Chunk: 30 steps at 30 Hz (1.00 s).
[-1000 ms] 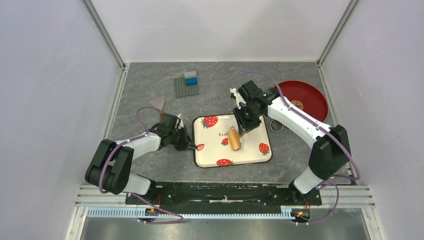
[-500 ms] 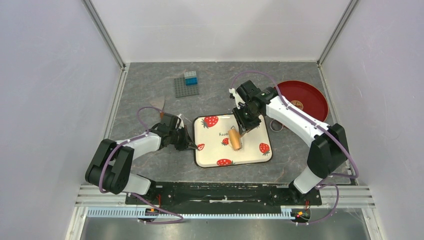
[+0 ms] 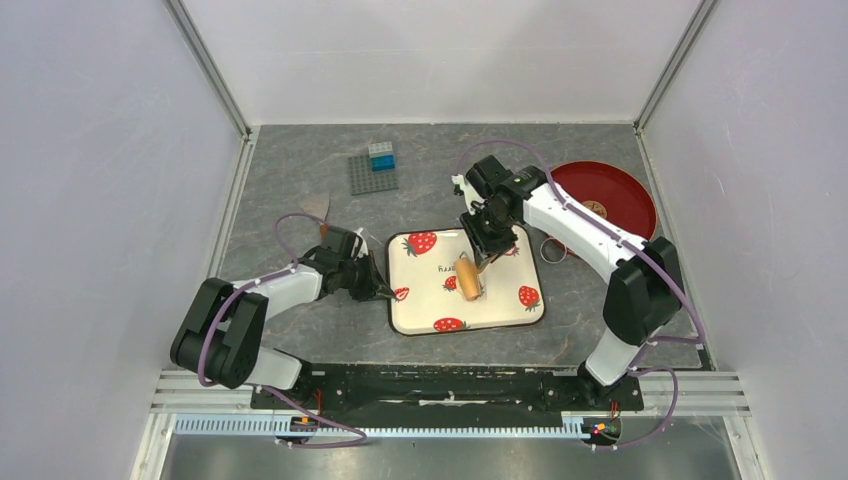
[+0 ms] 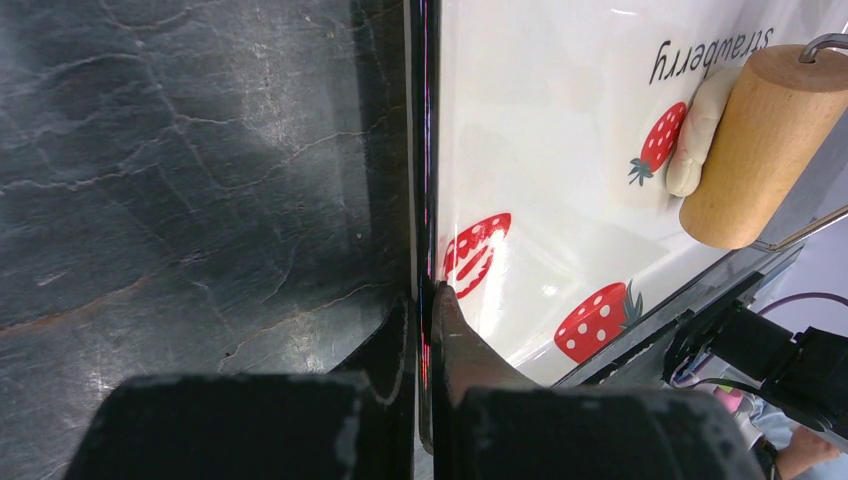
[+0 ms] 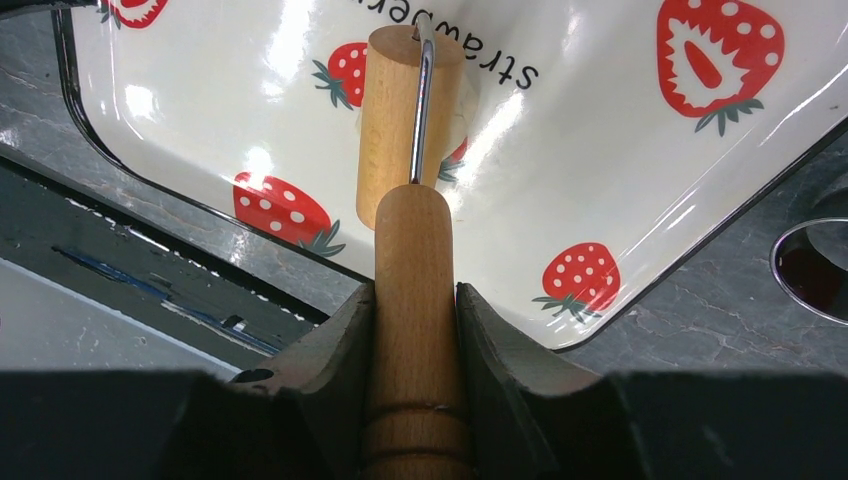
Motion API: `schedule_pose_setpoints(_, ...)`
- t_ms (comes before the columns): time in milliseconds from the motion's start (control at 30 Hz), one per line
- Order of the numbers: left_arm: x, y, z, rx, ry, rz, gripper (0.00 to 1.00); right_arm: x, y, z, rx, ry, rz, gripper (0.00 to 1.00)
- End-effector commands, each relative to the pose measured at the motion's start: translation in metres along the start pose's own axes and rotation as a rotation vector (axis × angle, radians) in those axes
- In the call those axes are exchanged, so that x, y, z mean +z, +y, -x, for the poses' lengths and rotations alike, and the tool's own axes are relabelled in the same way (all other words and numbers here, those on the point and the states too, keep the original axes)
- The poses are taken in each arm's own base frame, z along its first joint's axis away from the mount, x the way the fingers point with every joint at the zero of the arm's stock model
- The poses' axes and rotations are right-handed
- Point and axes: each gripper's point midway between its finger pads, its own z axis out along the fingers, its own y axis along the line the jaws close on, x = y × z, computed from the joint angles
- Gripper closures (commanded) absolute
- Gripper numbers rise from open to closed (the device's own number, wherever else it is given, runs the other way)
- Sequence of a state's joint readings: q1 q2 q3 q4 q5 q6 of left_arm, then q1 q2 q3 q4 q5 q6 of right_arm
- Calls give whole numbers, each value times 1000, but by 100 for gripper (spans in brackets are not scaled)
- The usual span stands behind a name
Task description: Roll out the dumpling wrappers from the dough
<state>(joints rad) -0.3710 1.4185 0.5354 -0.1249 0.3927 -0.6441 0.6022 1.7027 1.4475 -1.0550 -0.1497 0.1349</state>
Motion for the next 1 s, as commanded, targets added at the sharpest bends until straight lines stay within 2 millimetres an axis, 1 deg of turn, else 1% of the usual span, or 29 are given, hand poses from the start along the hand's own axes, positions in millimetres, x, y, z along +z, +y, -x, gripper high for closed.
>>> schedule_pose_setpoints(0,6,49,-29,18,66,200,98,30,-24,-3,-36,61,-136,100)
schedule_pose_setpoints(233,6,50,-30,20,65,203,98,43,-36,-22,-46,101,-193,100)
schedule_pose_setpoints(467,6,49,-30,22,65,204,98,61,-34,-38,-46,129,-183,100)
schedule_pose_setpoints(600,6,50,-30,24,65,208,98,67,-33,-36,-52,132,-174,100)
schedule_pose_setpoints(733,7,50,-30,24,65,211,98,70,-25,-28,-56,122,-136,100)
schedule_pose_setpoints(800,6,50,-30,25,64,212,98,70,-25,-25,-58,123,-144,100)
schedule_pose_setpoints(967,6,49,-30,28,62,213,98,74,-23,-26,-66,132,-144,100)
